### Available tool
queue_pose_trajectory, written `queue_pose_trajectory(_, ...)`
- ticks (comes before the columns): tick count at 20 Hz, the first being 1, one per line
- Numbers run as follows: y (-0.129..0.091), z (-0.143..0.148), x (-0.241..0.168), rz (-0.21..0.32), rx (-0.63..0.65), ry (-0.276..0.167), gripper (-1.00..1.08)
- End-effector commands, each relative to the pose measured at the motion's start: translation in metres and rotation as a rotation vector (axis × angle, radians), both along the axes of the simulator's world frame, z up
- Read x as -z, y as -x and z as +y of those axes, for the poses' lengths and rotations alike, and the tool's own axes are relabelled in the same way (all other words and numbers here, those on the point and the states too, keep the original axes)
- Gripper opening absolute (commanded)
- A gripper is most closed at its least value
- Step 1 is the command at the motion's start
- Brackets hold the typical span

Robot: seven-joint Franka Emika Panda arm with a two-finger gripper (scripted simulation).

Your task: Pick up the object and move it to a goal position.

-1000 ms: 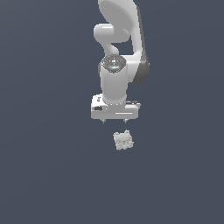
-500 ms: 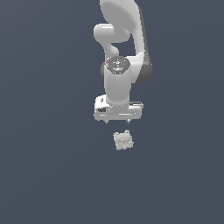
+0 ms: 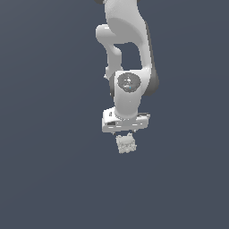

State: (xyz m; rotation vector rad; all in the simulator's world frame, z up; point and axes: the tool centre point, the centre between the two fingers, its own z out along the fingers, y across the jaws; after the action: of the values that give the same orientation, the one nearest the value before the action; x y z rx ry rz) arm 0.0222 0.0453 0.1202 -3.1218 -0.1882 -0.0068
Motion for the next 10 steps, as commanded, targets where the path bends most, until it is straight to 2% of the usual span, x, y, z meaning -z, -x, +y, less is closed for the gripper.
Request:
queue_pose_trajectory(1, -0.005, 0.006, 0.012, 0.001, -0.033, 0.006, 1.0)
queue_pose_trajectory(10, -0.012, 0.016, 0.03, 0.003, -0.082, 0.015, 1.0)
